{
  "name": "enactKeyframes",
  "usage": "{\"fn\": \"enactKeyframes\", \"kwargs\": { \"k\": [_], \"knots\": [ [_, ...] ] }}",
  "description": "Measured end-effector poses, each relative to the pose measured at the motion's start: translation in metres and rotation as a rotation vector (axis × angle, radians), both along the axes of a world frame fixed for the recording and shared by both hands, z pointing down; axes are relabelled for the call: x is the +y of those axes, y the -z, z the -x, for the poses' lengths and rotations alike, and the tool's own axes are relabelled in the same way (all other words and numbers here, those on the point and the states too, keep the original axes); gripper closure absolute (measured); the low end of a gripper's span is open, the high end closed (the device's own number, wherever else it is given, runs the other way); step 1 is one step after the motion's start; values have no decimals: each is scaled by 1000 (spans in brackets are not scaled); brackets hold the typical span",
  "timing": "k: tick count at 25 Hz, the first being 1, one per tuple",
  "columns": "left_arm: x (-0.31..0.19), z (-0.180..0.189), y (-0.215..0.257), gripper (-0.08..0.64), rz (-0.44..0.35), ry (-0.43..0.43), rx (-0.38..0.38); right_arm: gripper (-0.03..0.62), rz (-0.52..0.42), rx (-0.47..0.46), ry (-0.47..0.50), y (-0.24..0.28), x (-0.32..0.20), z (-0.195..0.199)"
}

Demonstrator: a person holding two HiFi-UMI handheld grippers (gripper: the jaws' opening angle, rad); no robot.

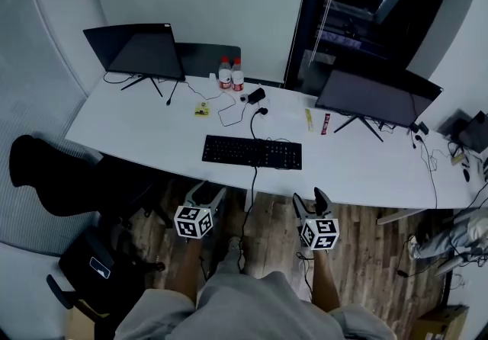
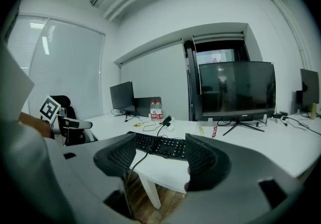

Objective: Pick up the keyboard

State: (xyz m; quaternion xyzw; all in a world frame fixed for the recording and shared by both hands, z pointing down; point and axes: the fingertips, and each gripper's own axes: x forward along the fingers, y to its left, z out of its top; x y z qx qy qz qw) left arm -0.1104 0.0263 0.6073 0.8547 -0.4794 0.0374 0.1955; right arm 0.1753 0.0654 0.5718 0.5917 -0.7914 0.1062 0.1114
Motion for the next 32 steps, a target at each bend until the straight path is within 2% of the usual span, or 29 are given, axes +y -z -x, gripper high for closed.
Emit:
{"fn": "enactKeyframes", "kwargs": {
  "k": [19,32],
  "knots": [
    [-136,27,-7,311,31,-64,1,304,4,19,-79,11,-118,27],
    [-167,13,-16,311,49,-127,-7,304,32,23,-148,-2,-131,13]
  ]
}}
